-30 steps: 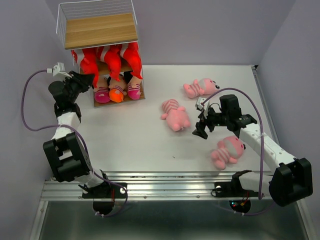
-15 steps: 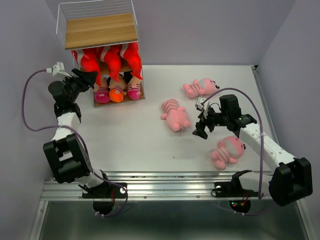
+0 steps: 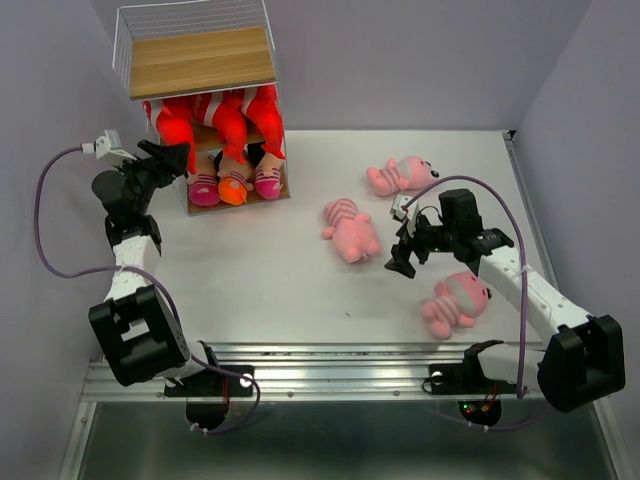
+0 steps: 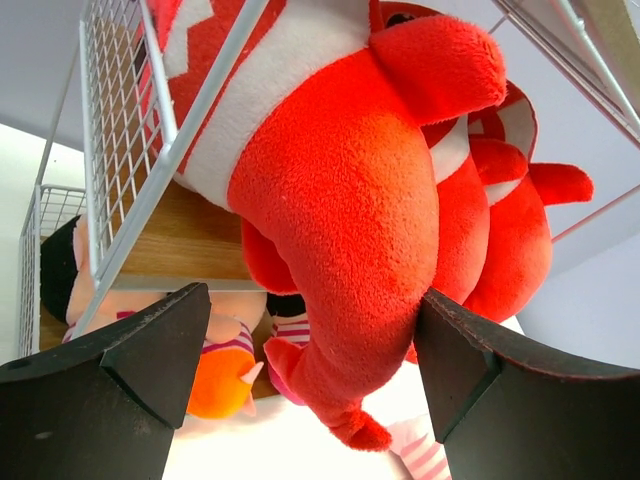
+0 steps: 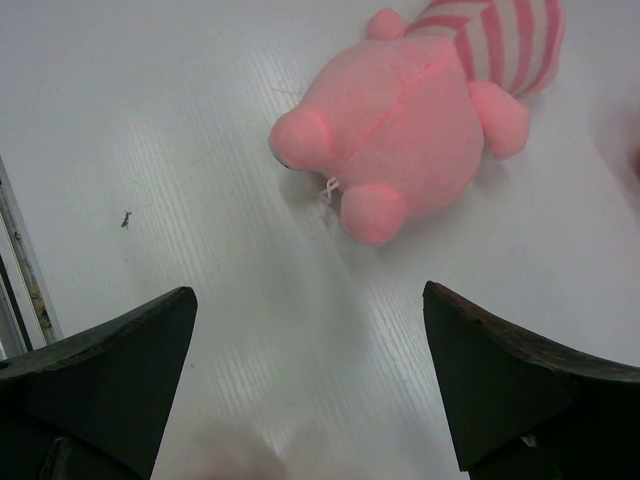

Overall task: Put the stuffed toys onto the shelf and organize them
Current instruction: Place the stuffed toy onto shelf

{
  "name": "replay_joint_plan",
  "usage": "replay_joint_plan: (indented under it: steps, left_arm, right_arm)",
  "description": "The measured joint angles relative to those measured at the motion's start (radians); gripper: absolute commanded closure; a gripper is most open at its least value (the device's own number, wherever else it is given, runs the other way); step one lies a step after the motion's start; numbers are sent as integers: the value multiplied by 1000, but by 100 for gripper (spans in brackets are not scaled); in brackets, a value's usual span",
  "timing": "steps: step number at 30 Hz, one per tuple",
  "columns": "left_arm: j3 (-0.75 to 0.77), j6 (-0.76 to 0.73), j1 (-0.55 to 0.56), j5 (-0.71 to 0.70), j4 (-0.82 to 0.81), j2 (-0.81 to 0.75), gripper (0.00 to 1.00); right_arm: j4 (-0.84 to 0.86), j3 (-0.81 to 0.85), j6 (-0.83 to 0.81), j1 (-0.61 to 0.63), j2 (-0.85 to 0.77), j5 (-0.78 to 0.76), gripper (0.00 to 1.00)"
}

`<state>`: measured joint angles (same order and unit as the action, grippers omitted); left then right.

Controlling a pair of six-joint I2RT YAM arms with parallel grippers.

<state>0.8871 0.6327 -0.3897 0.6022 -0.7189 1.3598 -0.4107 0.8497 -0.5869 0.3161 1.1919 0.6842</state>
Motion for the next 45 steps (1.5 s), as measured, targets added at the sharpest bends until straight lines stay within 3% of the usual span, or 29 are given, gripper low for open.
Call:
replay_joint_plan:
  steps: [10, 12, 20, 36, 45]
  left_arm:
    - [-28, 0, -5, -4, 24, 2, 9]
    - [-28, -3, -5, -3, 26, 5, 4]
    - [-29, -10, -5, 28, 20, 19, 1]
    - [-58, -23, -21, 82, -11, 19, 1]
    - [-93, -40, -38, 102, 7, -122, 1]
  right_arm:
    - [0, 0, 0, 0, 0, -1, 0]
    - [0, 0, 0, 0, 0, -1, 0]
    - [0, 0, 0, 0, 0, -3, 0]
    - [0, 0, -1, 0, 0, -4, 0]
    - [0, 0, -3, 0, 1, -5, 0]
